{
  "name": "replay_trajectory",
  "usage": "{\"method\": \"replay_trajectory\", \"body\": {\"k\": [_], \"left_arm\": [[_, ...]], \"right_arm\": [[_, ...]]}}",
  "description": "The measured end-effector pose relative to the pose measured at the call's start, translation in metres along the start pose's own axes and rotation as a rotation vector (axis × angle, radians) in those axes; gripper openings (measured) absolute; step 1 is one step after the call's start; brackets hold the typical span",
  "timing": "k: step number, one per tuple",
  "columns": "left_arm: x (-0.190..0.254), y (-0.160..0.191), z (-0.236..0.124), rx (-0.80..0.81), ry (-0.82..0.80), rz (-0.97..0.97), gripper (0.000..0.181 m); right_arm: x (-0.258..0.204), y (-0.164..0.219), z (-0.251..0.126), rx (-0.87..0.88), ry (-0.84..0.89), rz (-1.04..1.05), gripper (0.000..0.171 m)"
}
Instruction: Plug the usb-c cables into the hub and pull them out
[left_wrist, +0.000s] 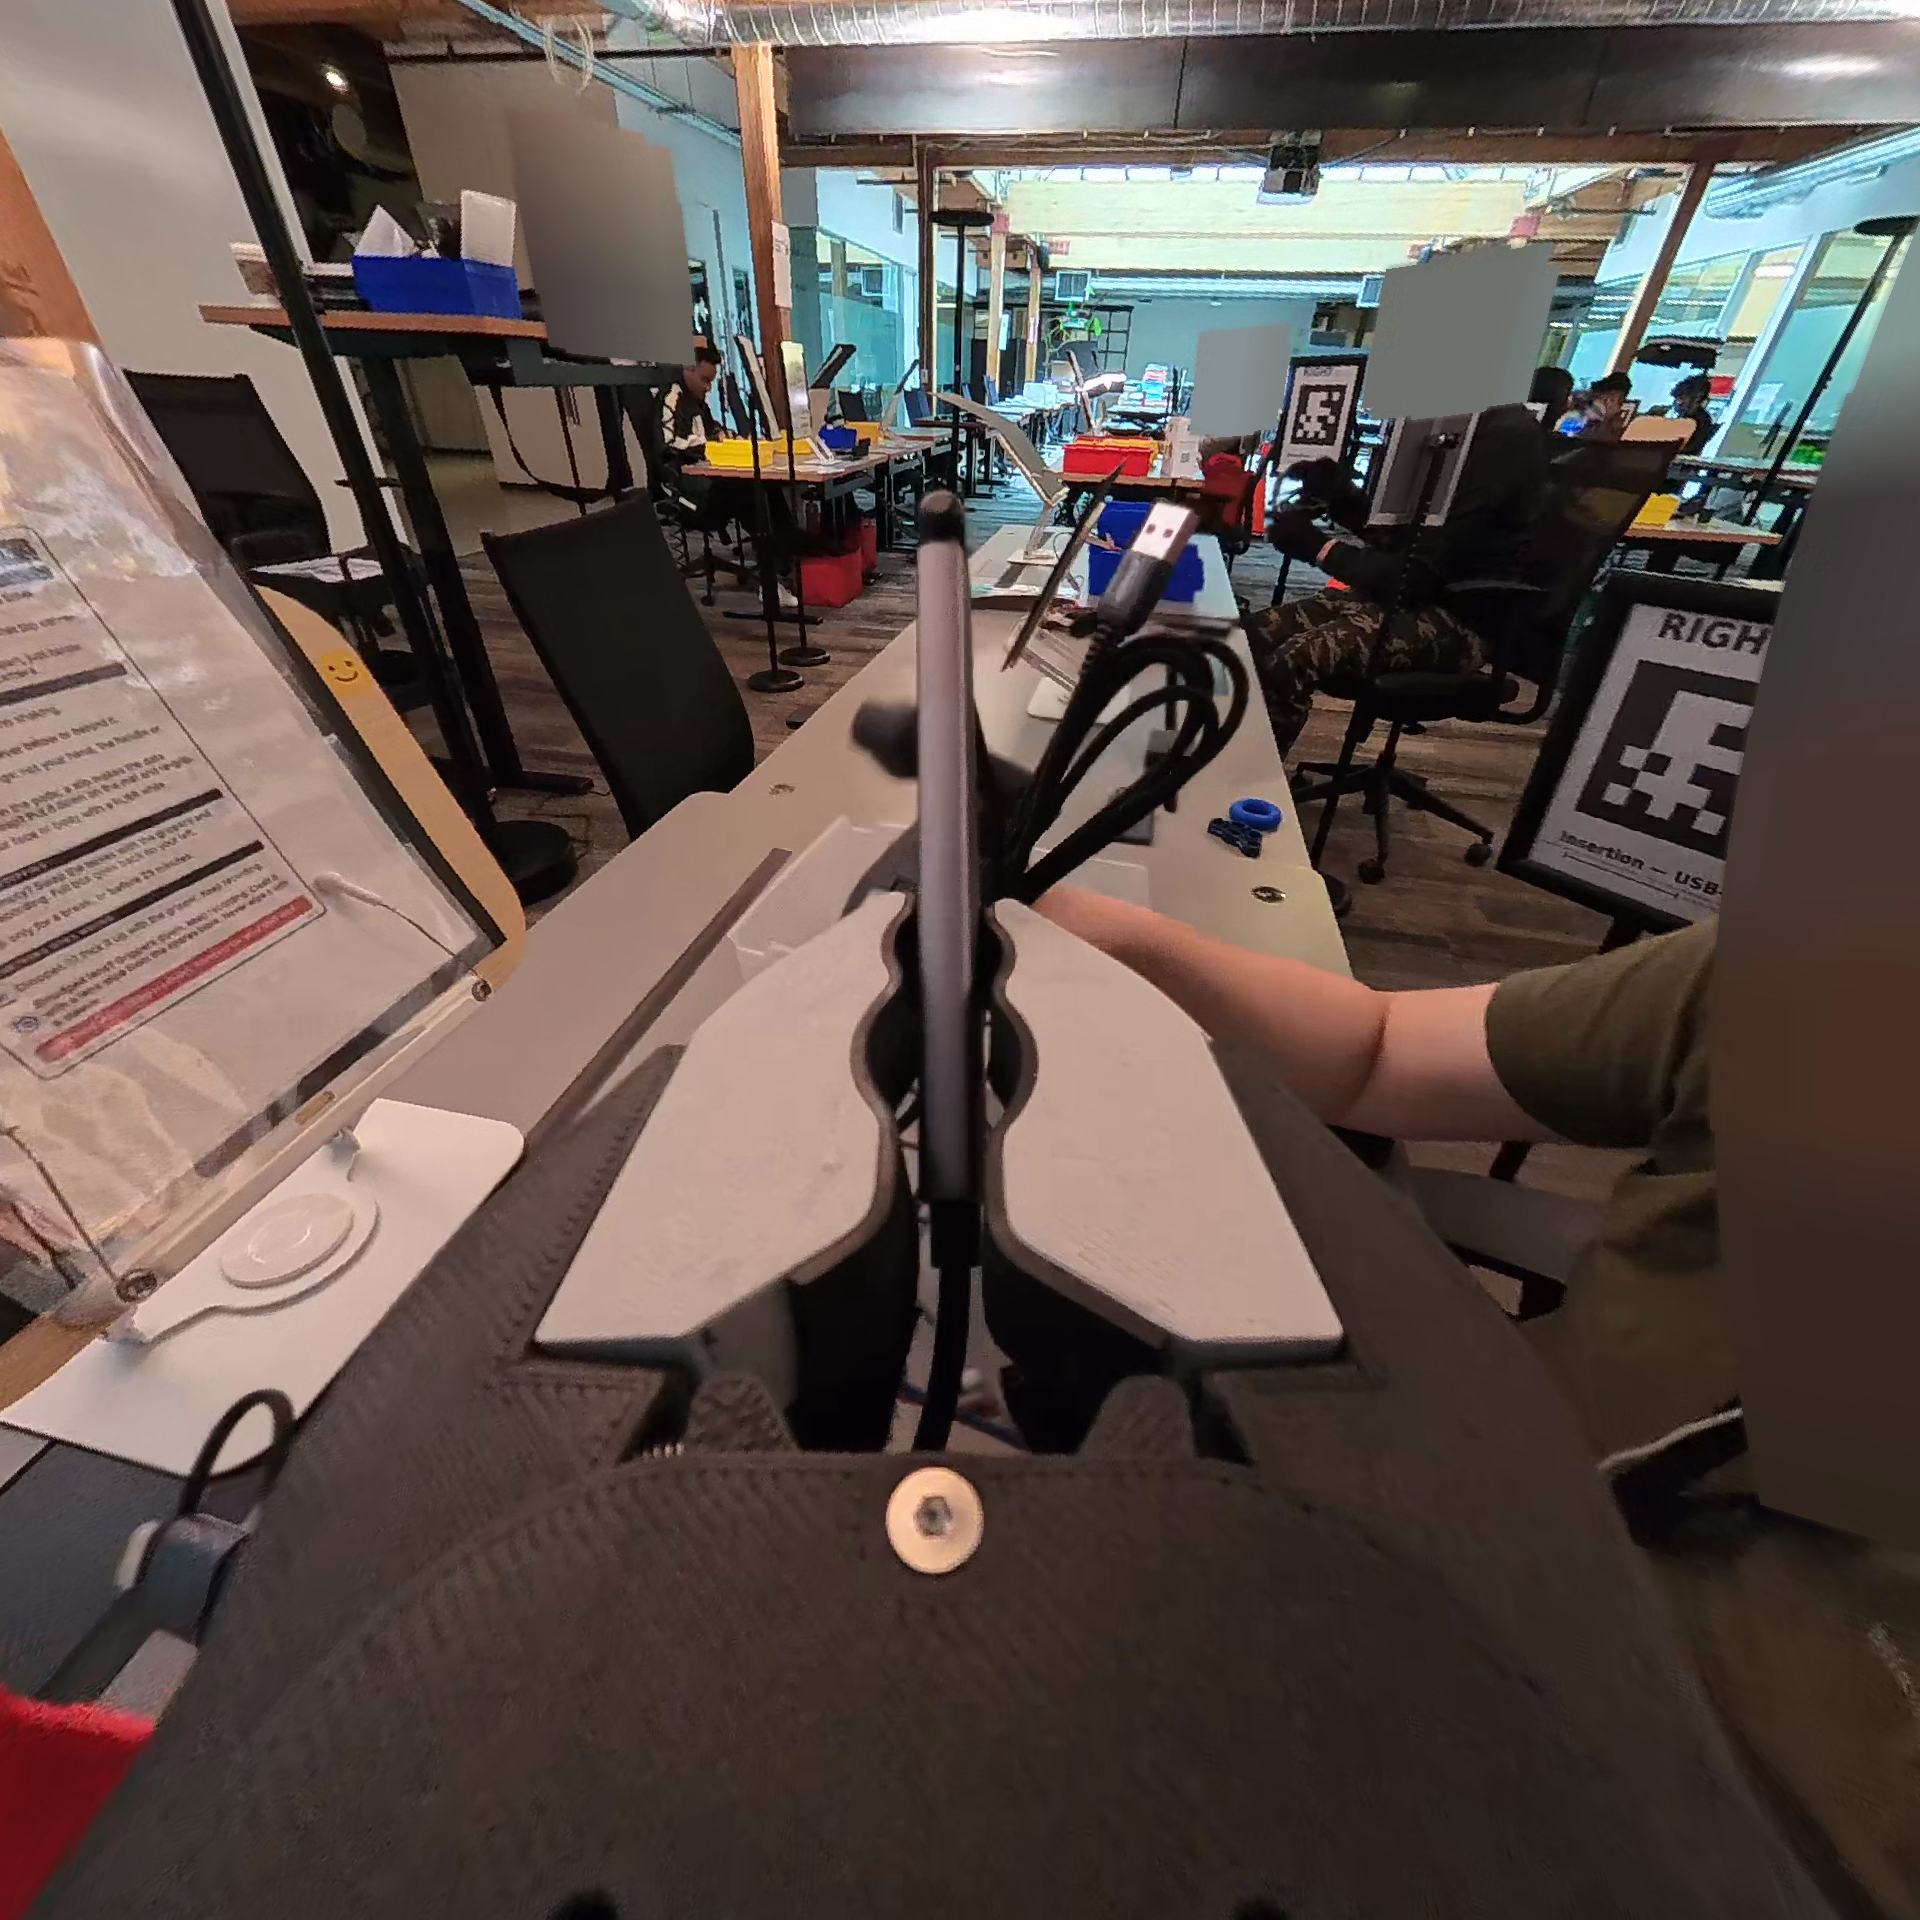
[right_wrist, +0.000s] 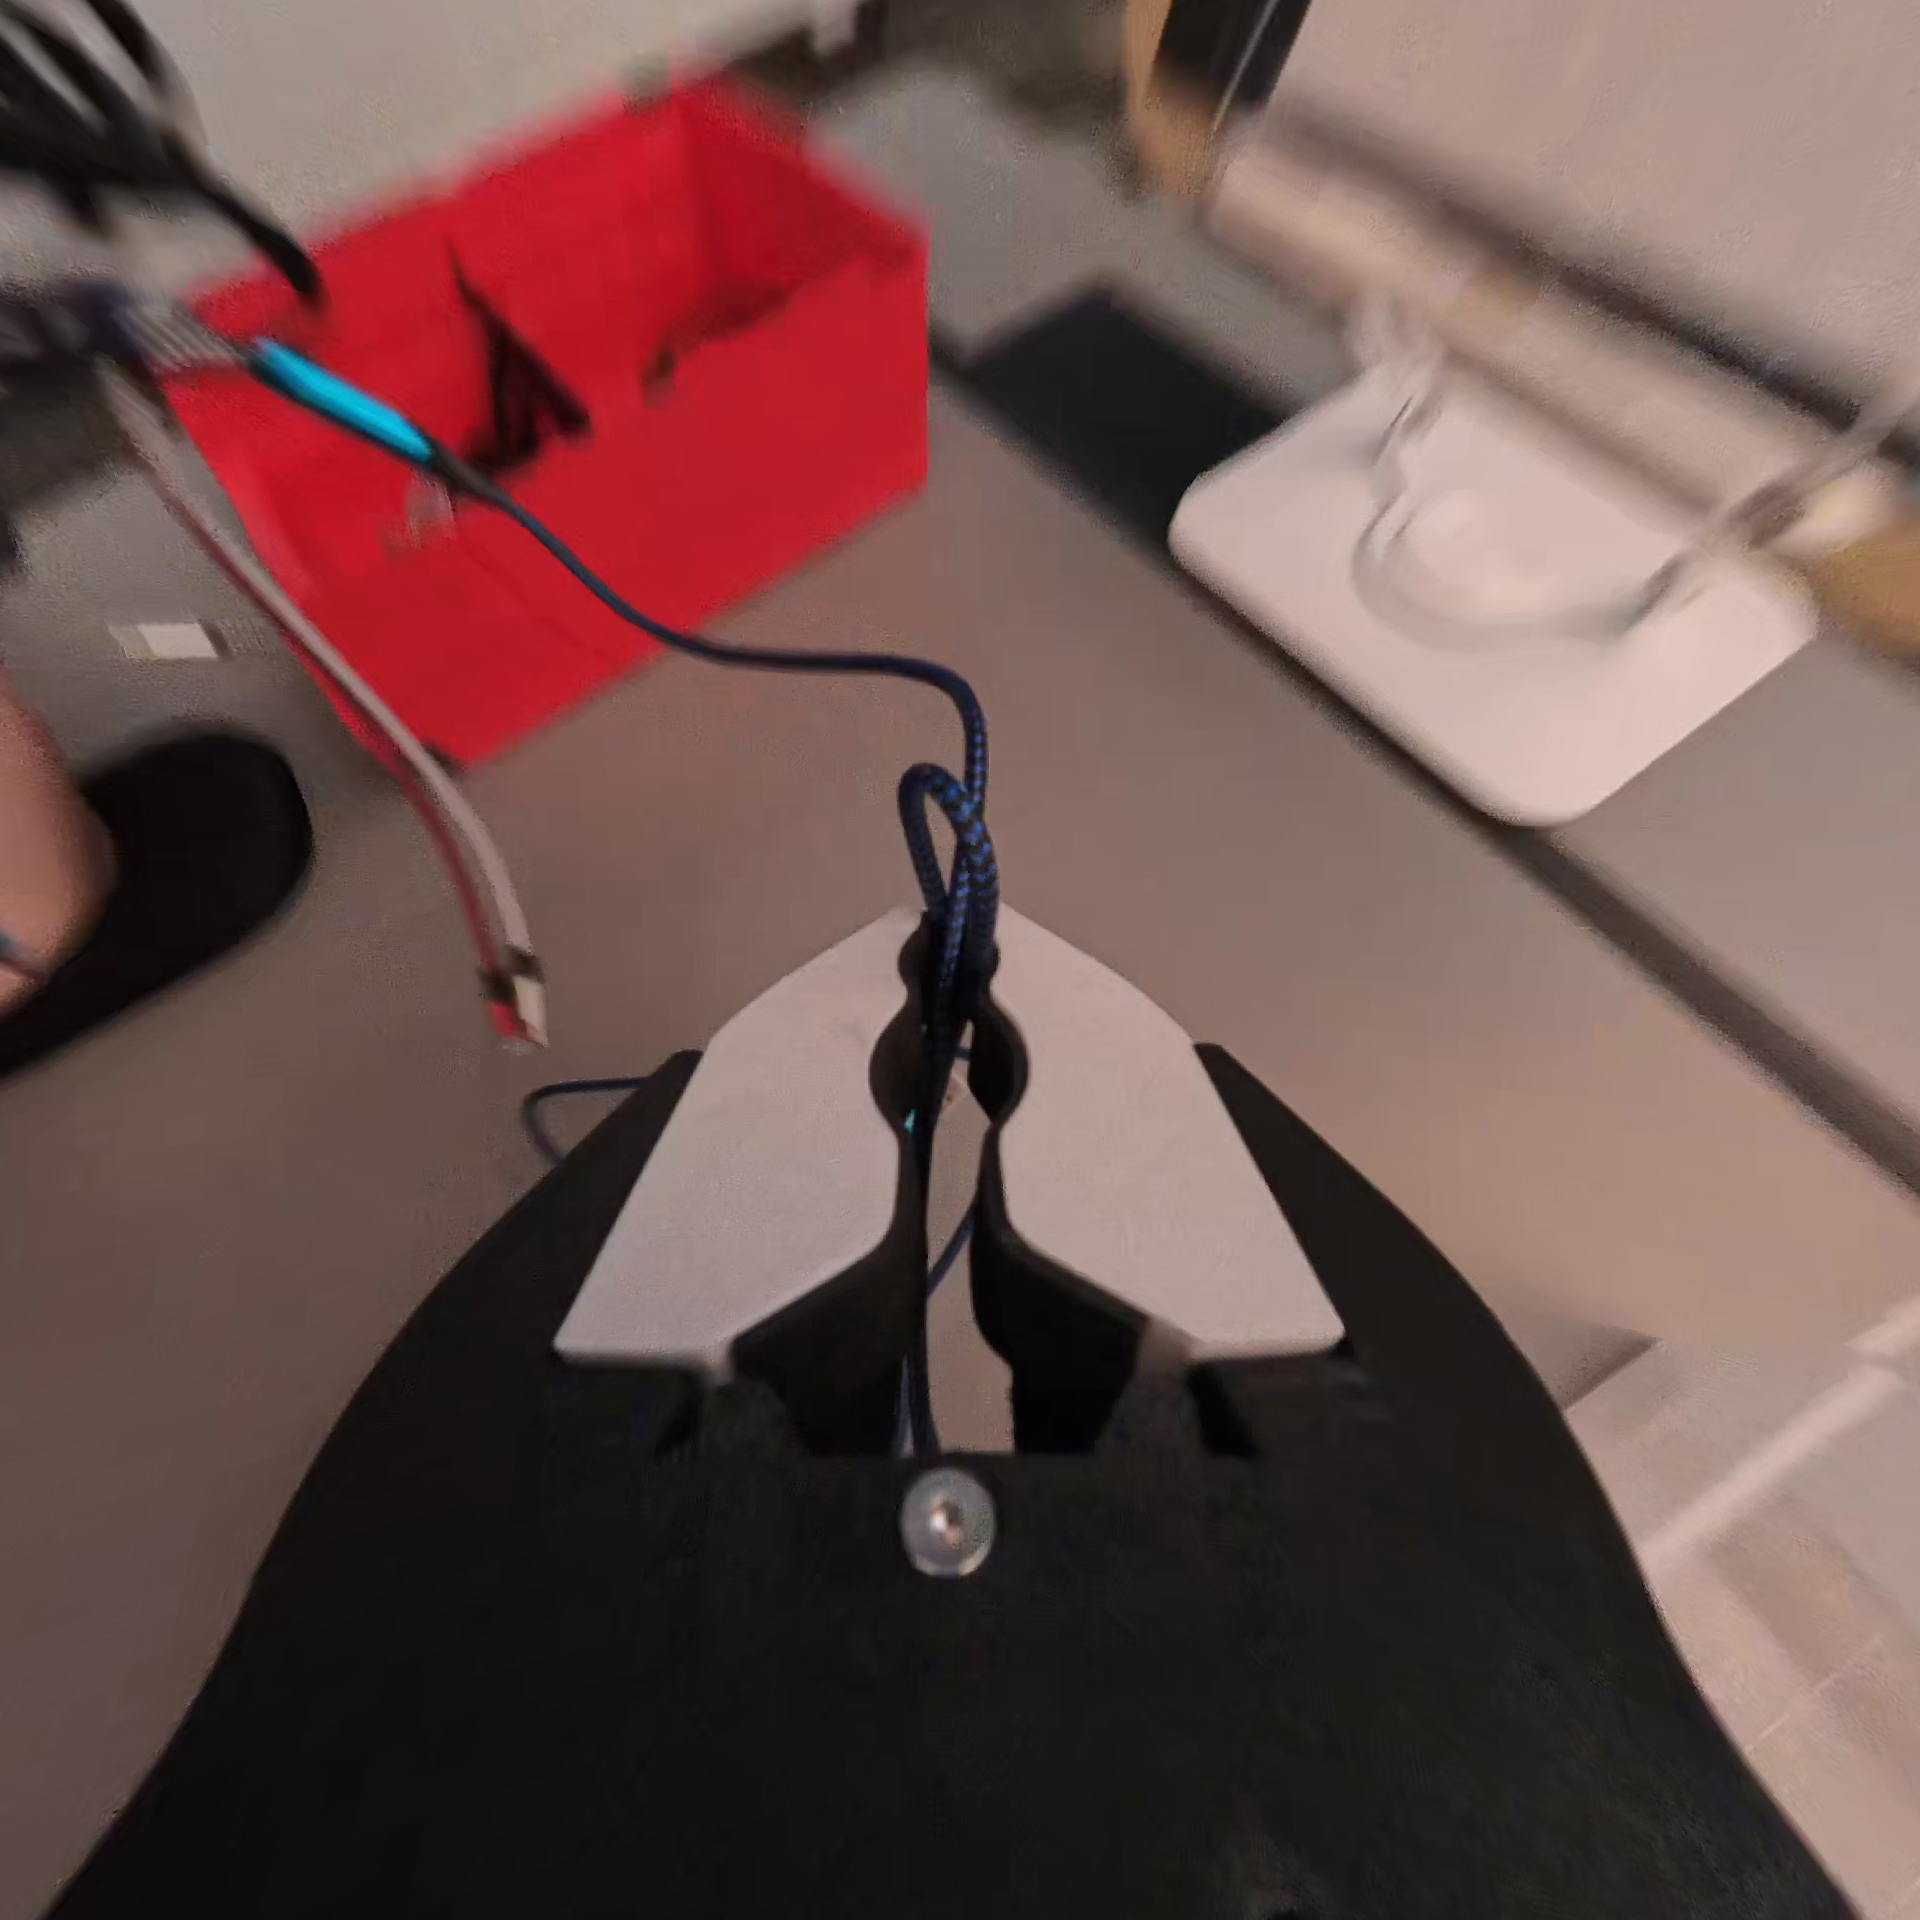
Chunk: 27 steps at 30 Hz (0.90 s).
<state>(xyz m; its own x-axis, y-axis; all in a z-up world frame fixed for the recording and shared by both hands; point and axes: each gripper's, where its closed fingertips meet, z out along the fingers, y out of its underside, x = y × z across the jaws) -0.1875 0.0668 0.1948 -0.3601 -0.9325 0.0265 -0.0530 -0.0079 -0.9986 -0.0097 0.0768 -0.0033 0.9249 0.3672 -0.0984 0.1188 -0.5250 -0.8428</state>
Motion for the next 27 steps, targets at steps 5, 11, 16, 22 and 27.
{"method": "replay_trajectory", "body": {"k": [5, 11, 16, 22, 27], "left_arm": [[0.0, 0.002, 0.025, 0.008, -0.002, 0.005, 0.007], [-0.002, -0.028, 0.069, 0.037, 0.012, -0.016, 0.007], [-0.004, -0.097, 0.135, 0.01, 0.063, 0.02, 0.007], [0.001, -0.15, 0.227, -0.044, 0.099, 0.05, 0.007], [-0.008, -0.113, 0.31, -0.164, 0.111, -0.041, 0.007]], "right_arm": [[0.044, -0.073, -0.106, 0.481, 0.164, -0.024, 0.003], [0.103, -0.09, -0.227, 0.769, 0.601, -0.19, 0.003], [0.151, -0.062, -0.266, 0.854, 0.734, -0.123, 0.003], [0.173, -0.041, -0.295, 0.887, 0.829, -0.1, 0.003], [0.222, 0.034, -0.211, 0.381, 0.594, 0.087, 0.004]]}}
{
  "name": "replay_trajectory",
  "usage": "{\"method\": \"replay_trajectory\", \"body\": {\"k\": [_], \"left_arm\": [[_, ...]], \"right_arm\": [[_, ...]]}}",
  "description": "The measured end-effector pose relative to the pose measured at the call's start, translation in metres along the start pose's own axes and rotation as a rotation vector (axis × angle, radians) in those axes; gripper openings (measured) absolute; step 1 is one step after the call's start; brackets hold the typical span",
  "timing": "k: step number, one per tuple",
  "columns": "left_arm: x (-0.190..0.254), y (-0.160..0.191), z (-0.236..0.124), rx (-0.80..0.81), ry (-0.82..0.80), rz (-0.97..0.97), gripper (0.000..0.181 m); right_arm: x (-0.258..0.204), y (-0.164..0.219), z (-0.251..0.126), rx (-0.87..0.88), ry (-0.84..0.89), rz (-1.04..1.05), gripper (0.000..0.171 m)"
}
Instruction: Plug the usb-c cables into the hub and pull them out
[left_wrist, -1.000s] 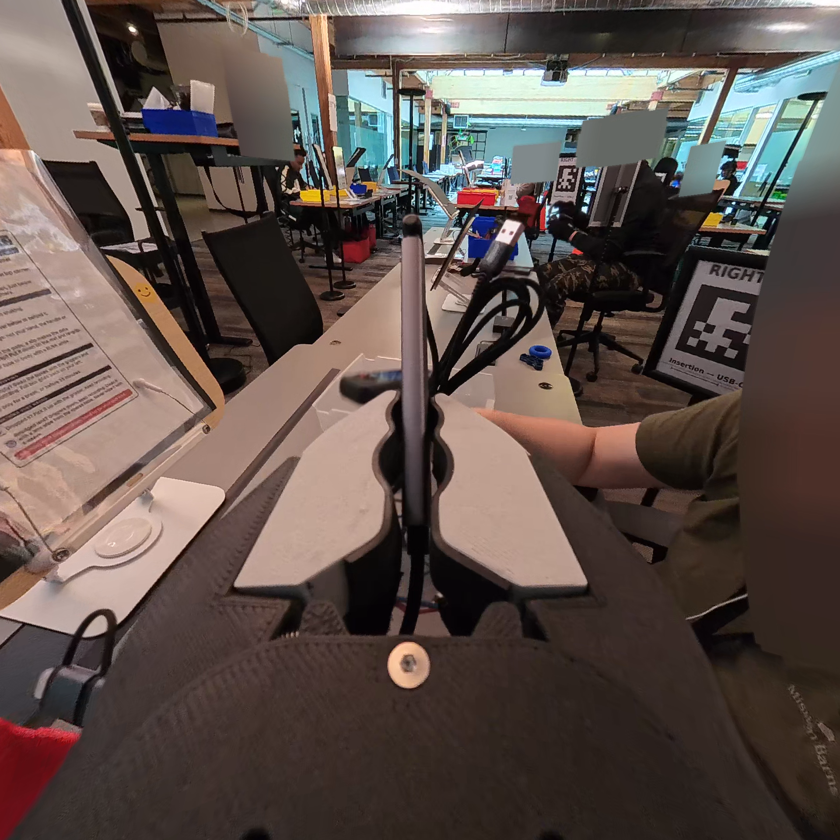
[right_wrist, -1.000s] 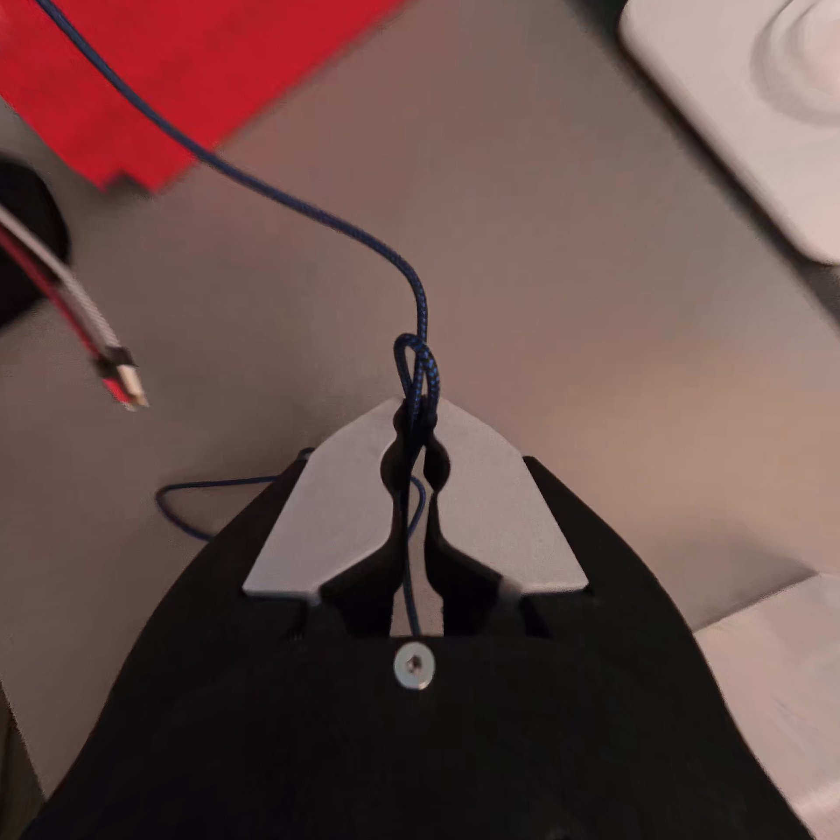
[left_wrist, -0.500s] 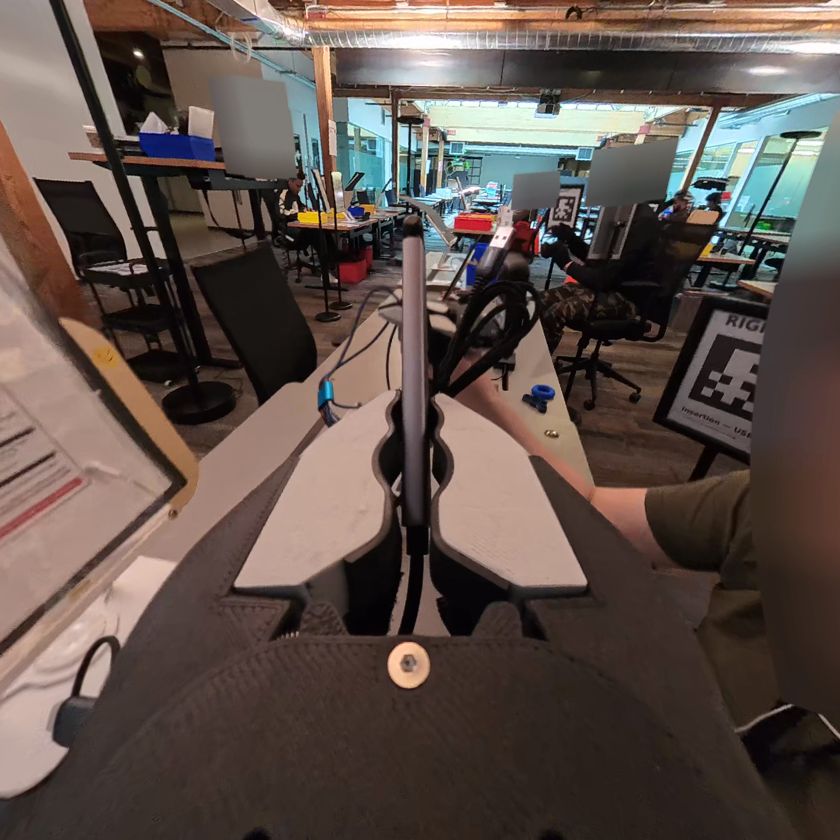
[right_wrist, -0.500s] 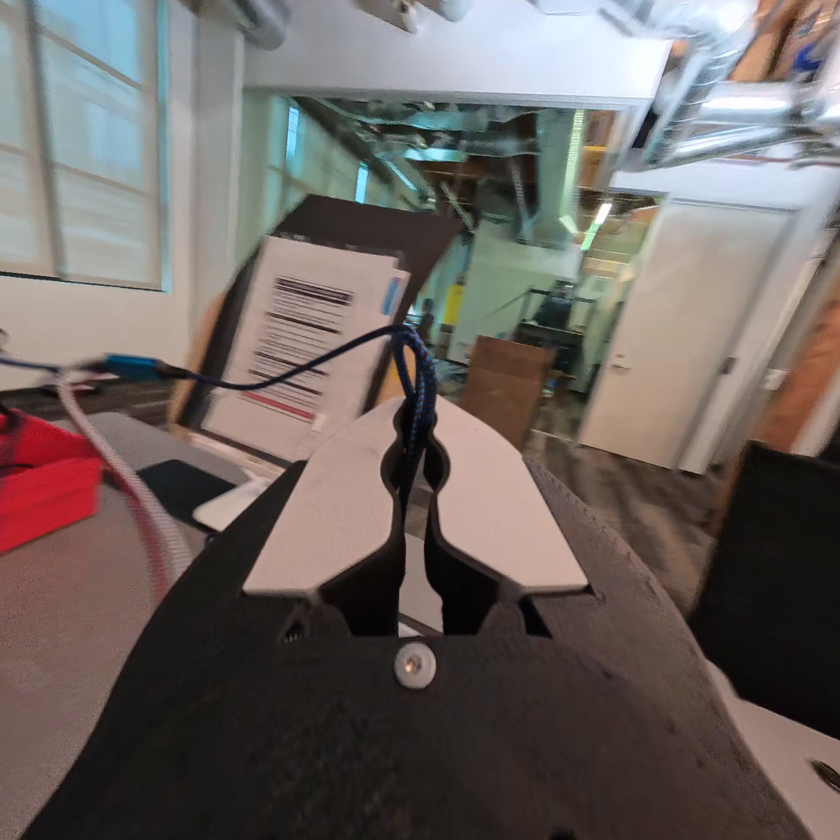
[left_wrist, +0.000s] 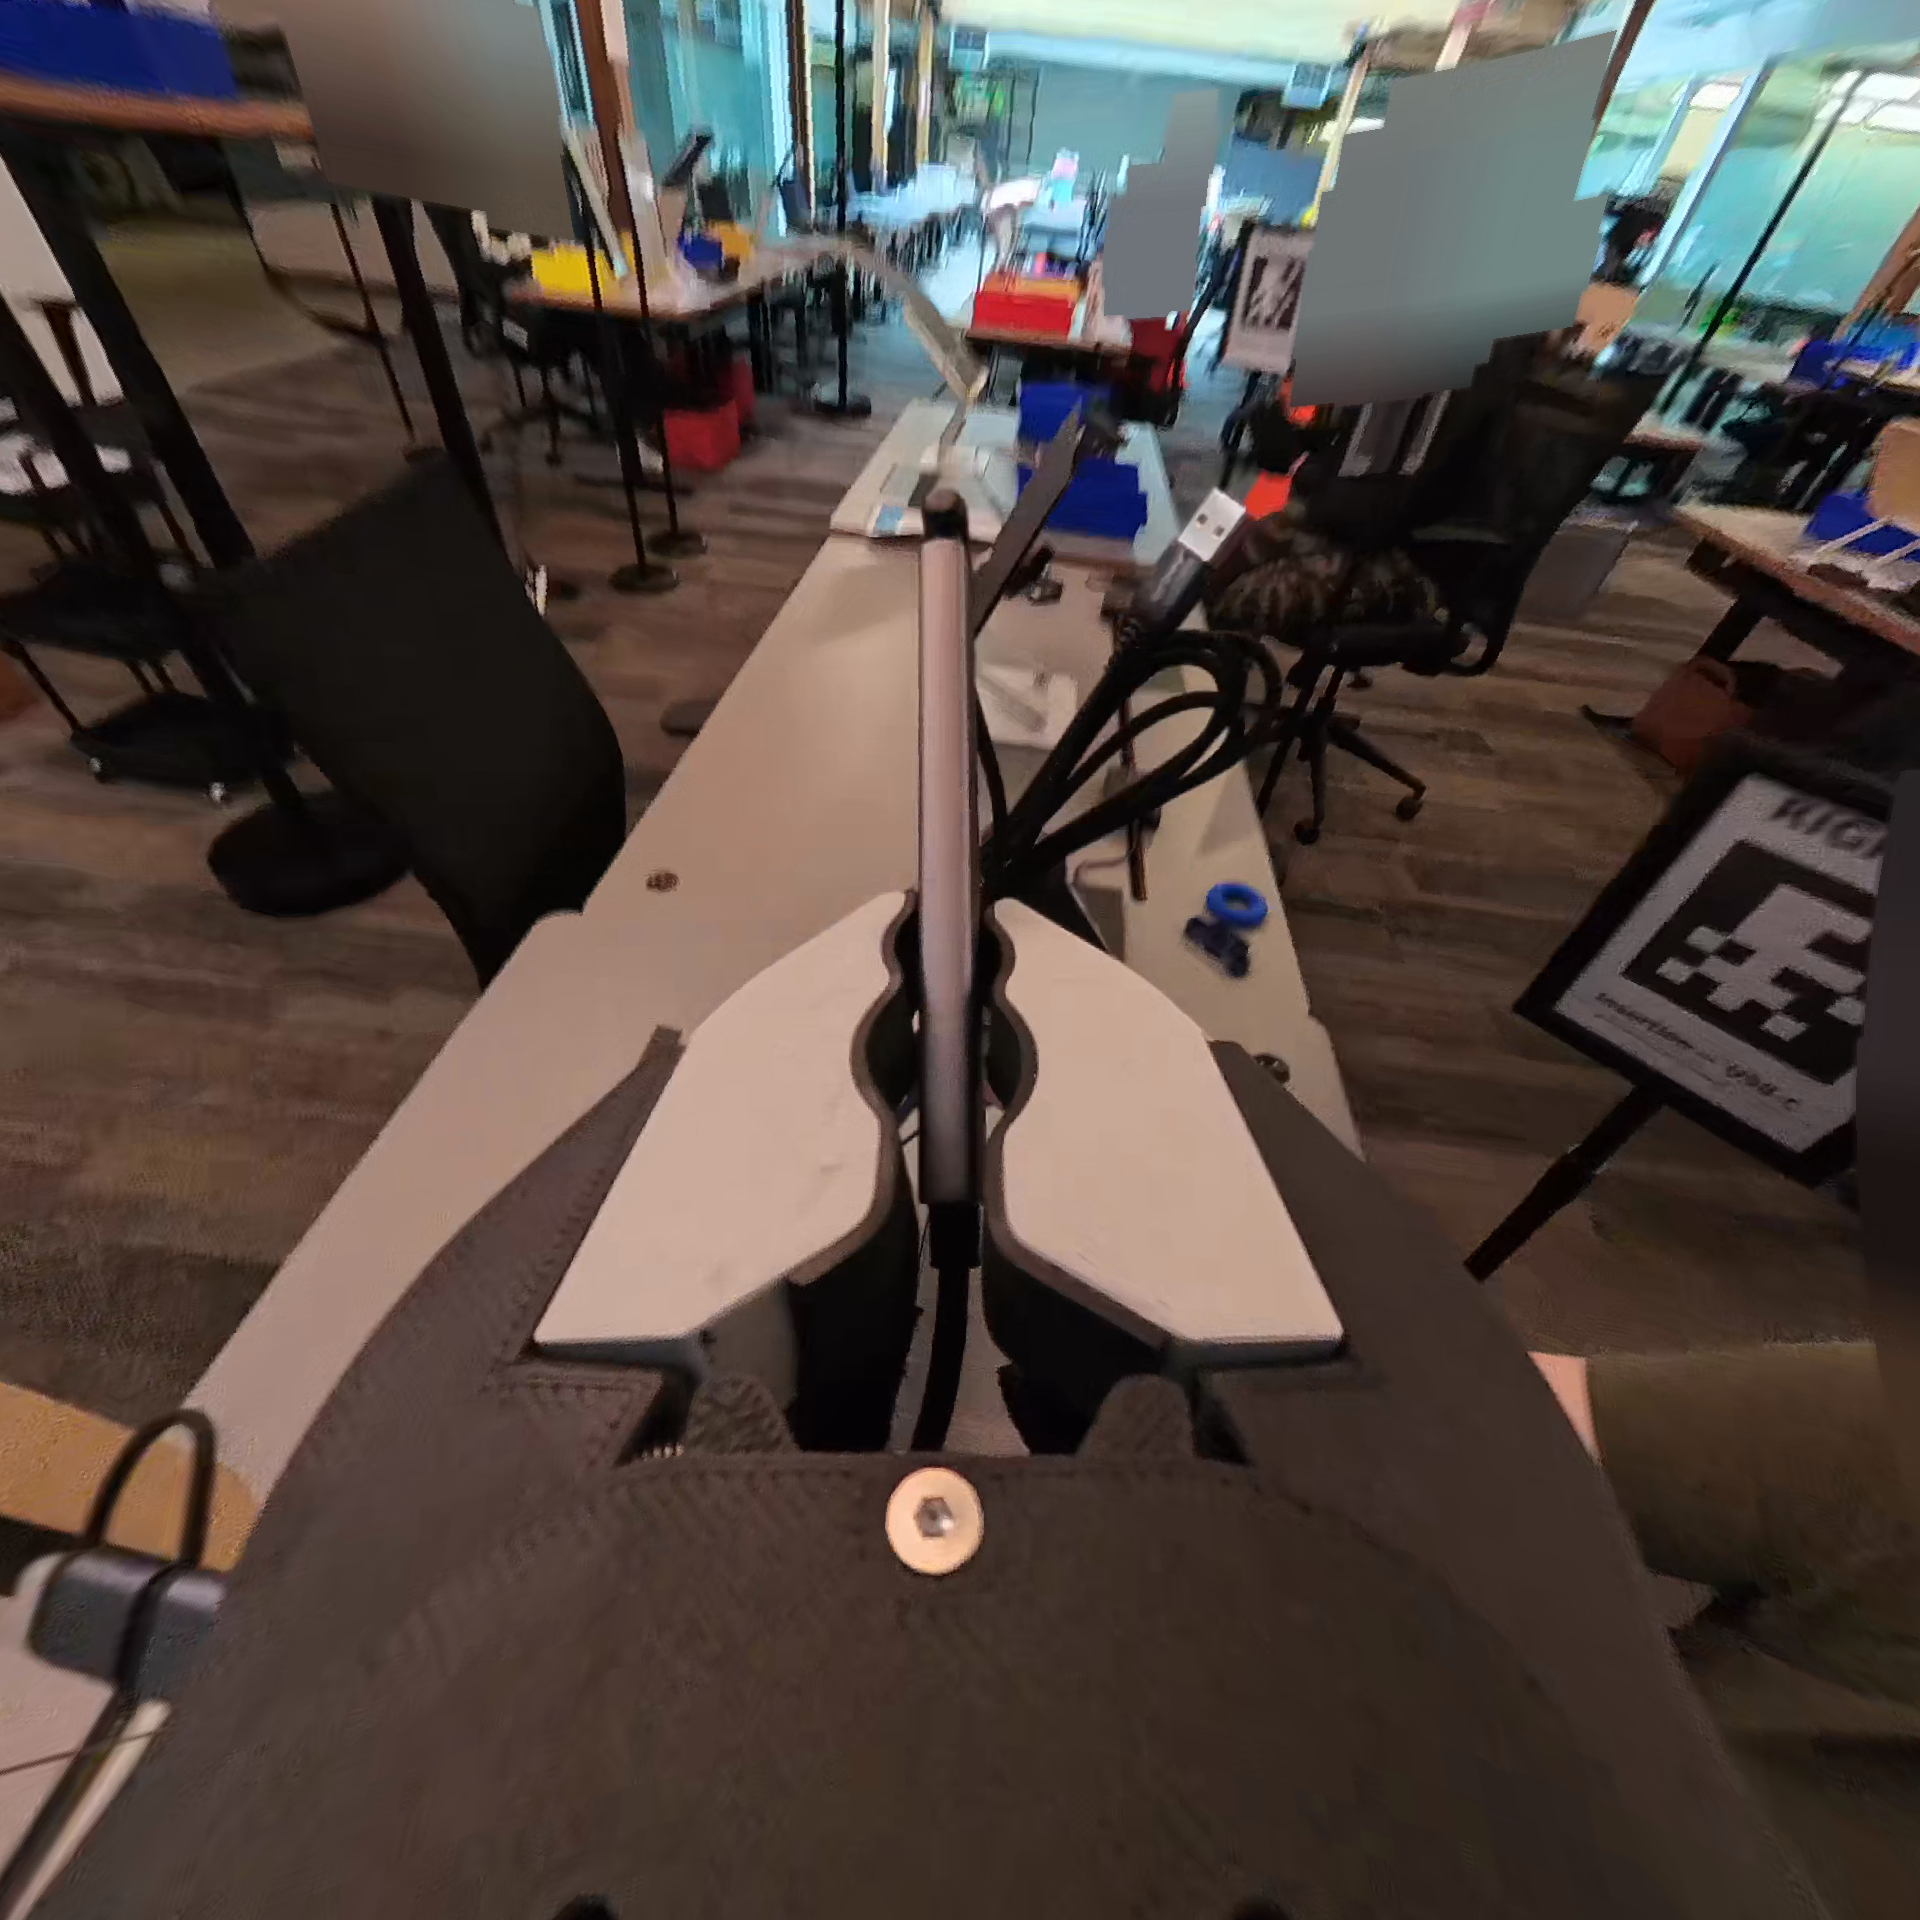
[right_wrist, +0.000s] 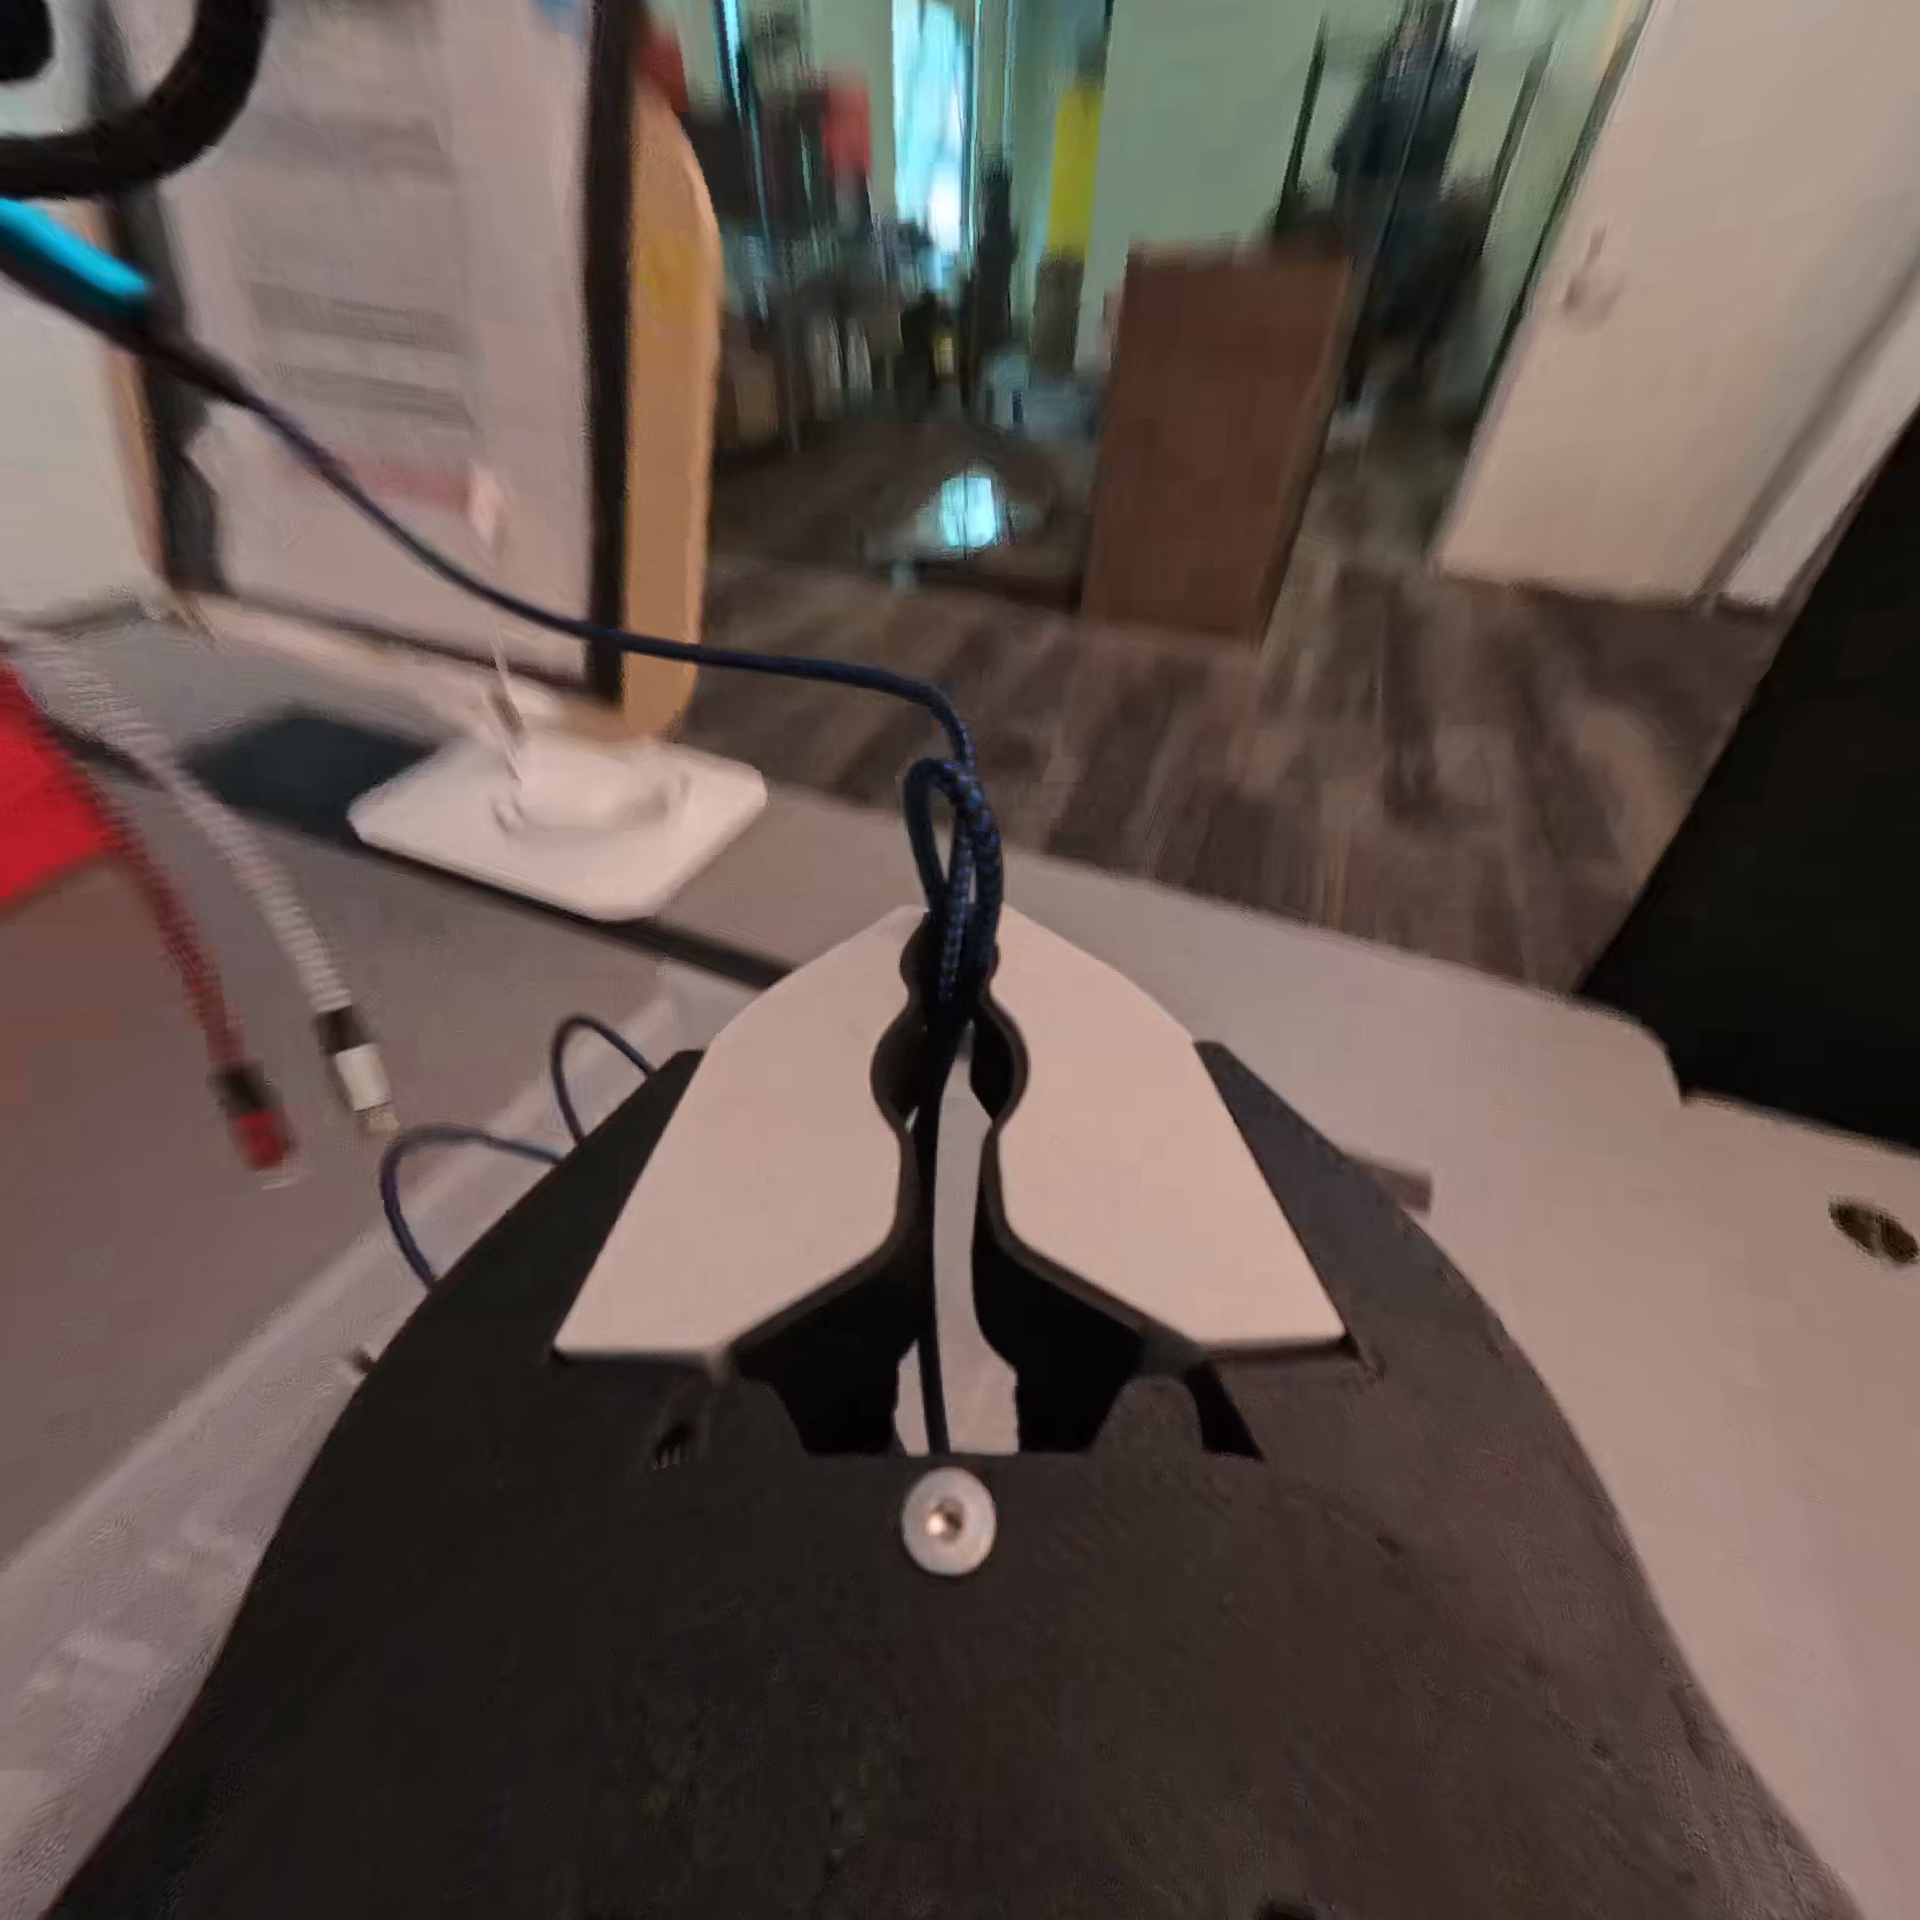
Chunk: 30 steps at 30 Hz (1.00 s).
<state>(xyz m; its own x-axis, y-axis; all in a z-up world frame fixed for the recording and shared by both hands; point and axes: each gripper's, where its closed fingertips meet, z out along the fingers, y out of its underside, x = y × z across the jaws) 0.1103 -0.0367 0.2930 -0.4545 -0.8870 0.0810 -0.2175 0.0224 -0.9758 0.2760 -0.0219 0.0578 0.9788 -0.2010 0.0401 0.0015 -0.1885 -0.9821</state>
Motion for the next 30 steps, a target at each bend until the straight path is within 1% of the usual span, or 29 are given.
{"method": "replay_trajectory", "body": {"k": [2, 3, 5, 7, 9, 10, 13, 15, 17, 20, 23, 25, 26, 30], "left_arm": [[-0.014, 0.029, 0.034, -0.08, -0.03, -0.017, 0.007], [-0.02, 0.045, 0.05, -0.112, -0.043, -0.023, 0.007], [-0.031, 0.076, 0.075, -0.164, -0.059, -0.045, 0.007], [-0.041, 0.099, 0.092, -0.181, -0.068, -0.064, 0.008], [-0.051, 0.118, 0.102, -0.197, -0.077, -0.061, 0.007], [-0.056, 0.125, 0.105, -0.203, -0.082, -0.046, 0.008], [-0.073, 0.131, 0.107, -0.189, -0.129, -0.039, 0.007], [-0.083, 0.122, 0.105, -0.146, -0.148, -0.055, 0.007], [-0.093, 0.106, 0.1, -0.097, -0.184, -0.058, 0.007], [-0.102, 0.079, 0.095, -0.052, -0.222, -0.017, 0.007], [-0.104, 0.069, 0.097, -0.08, -0.279, 0.091, 0.007], [-0.099, 0.08, 0.103, -0.135, -0.294, 0.127, 0.008], [-0.093, 0.089, 0.109, -0.167, -0.277, 0.145, 0.008], [-0.063, 0.14, 0.129, -0.328, -0.201, 0.201, 0.007]], "right_arm": [[0.0, 0.047, 0.012, -0.235, -0.032, 0.009, 0.003], [0.003, 0.061, 0.014, -0.314, -0.02, 0.033, 0.004], [0.009, 0.065, 0.013, -0.31, -0.006, 0.135, 0.008], [0.014, 0.058, 0.004, -0.249, -0.04, 0.252, 0.03], [0.025, 0.057, -0.014, -0.218, -0.063, 0.348, 0.038], [0.031, 0.058, -0.025, -0.213, -0.069, 0.394, 0.038], [0.045, 0.053, -0.058, -0.154, -0.07, 0.481, 0.037], [0.055, 0.043, -0.075, -0.093, -0.034, 0.49, 0.037], [0.056, 0.029, -0.088, -0.028, -0.025, 0.457, 0.037], [0.049, 0.012, -0.097, 0.029, -0.035, 0.405, 0.037], [0.041, 0.01, -0.095, 0.027, -0.062, 0.385, 0.037], [0.04, 0.015, -0.091, 0.003, -0.066, 0.375, 0.037], [0.041, 0.019, -0.09, -0.014, -0.064, 0.371, 0.037], [0.047, 0.035, -0.085, -0.08, -0.036, 0.381, 0.037]]}}
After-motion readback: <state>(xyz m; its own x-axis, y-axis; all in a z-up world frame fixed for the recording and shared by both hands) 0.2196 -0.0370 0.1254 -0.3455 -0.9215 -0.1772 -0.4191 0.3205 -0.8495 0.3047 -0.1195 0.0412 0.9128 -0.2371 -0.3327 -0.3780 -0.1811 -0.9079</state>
